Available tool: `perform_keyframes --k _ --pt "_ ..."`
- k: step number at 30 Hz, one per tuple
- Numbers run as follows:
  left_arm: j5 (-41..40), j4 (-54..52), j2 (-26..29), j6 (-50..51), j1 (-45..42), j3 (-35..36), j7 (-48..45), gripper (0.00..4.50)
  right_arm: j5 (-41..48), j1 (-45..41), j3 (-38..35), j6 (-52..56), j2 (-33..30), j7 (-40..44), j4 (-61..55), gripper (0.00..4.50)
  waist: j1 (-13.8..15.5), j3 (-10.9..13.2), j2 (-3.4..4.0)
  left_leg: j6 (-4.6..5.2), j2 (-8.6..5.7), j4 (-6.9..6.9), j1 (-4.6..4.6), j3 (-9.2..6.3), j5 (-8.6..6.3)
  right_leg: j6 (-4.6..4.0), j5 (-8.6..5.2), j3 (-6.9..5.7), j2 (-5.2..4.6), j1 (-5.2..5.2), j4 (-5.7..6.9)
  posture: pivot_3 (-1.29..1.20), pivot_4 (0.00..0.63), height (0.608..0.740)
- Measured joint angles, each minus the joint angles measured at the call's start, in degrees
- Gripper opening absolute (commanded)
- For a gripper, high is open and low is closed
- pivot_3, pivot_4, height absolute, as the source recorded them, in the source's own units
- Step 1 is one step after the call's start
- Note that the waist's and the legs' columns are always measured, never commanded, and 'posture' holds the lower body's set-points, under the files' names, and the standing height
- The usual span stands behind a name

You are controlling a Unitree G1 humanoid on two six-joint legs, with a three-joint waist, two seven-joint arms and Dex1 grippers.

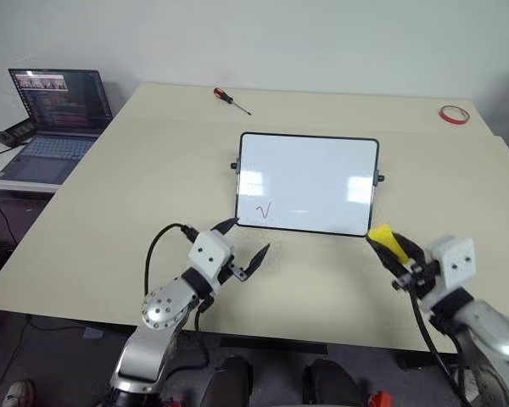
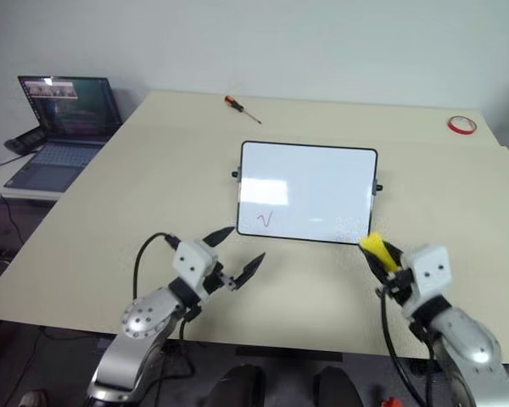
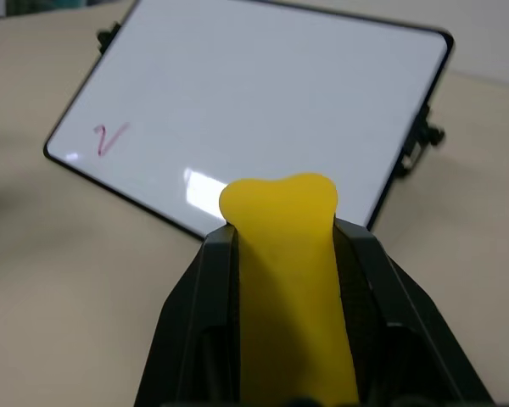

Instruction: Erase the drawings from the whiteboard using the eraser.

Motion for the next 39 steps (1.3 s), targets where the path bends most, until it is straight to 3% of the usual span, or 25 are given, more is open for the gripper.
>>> perform_keyframes --k 6,18,24,30,39 --pt "0.09 -1.86 -0.52 1.09 1.8 1.28 2.33 4.5 -0.44 7.19 -0.69 -4.69 -0.94 3.63 0.17 1.18 -0.37 0.02 0.07 0.0 0.1 0.01 0.12 0.07 0.0 0.14 -0.17 0.06 0.02 0.02 0.04 0.0 0.15 0.74" --pt "1.64 -1.89 -1.1 1.9 1.8 3.6 7.3 4.5 -1.25 -2.58 1.2 -10.96 -1.91 6.04 11.46 1.18 -0.19 0.11 -0.05 -0.02 0.03 -0.01 0.05 0.07 -0.01 0.14 -0.18 0.03 0.03 -0.01 0.03 0.0 0.15 0.74" --pt "1.58 -2.02 -1.87 4.04 2.39 3.63 8.66 4.5 -3.94 -17.86 7.56 -13.45 -2.95 6.78 20.16 1.18 -0.45 0.18 -0.13 -0.02 0.06 -0.01 0.11 0.09 -0.01 0.13 -0.17 0.02 0.09 0.0 0.05 0.0 0.15 0.74" --pt "1.47 -2.0 -2.49 4.82 1.63 3.07 8.69 4.5 -10.38 -40.09 19.56 -18.58 4.37 6.19 35.92 1.18 -1.37 0.23 -0.15 -0.03 0.02 -0.02 0.08 0.05 0.0 -0.15 0.0 -0.01 0.12 -0.05 0.14 0.0 0.15 0.74" --pt "2.17 -2.87 -2.49 6.43 3.54 3.59 9.85 4.5 -15.33 -53.0 27.45 -29.55 14.17 5.87 56.72 1.18 -1.66 0.24 -0.17 -0.04 0.03 -0.04 -0.01 0.19 -0.01 -0.16 0.01 -0.02 0.1 -0.28 0.18 0.0 0.15 0.74"
